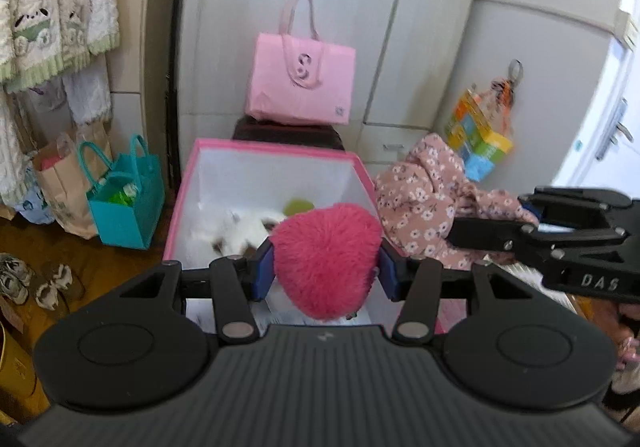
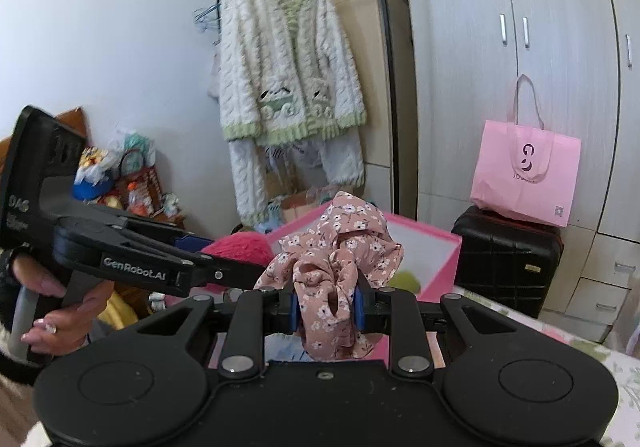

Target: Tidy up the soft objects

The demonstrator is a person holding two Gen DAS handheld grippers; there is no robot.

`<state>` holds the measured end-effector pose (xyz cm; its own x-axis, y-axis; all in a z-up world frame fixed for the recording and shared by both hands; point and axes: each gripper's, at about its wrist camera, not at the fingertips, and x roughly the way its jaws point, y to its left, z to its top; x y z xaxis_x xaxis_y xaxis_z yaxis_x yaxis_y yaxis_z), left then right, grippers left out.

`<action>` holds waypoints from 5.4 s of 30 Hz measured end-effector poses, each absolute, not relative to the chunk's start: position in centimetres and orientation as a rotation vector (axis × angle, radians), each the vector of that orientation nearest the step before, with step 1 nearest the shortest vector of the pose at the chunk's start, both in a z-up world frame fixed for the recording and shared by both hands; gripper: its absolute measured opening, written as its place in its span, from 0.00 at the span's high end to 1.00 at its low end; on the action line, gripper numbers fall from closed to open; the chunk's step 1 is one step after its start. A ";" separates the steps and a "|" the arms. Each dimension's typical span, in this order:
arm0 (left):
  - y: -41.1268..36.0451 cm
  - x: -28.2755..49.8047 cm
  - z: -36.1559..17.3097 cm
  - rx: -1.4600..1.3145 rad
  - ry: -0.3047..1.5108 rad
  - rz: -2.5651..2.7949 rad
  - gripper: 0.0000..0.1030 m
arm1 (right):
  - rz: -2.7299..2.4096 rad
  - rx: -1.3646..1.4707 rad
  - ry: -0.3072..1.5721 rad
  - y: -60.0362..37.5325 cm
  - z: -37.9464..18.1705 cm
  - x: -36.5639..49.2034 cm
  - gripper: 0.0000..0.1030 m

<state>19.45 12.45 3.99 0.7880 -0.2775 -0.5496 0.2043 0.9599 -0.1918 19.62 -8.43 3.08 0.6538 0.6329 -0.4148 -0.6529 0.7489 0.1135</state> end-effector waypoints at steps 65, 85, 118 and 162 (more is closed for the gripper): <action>5.9 9.0 8.4 -0.004 0.501 -0.372 0.16 | 0.546 -0.099 0.428 -15.0 5.5 12.2 0.13; 2.4 3.9 3.6 -0.048 0.374 -0.269 0.00 | 0.241 0.004 0.442 -19.4 1.1 4.2 0.00; -0.8 1.8 -0.2 0.054 0.390 -0.073 0.00 | -0.023 0.005 0.431 -19.0 -1.6 0.7 0.00; -0.4 0.8 -0.5 0.055 0.419 -0.007 0.00 | -0.080 0.009 0.404 -19.1 -2.5 -1.2 0.00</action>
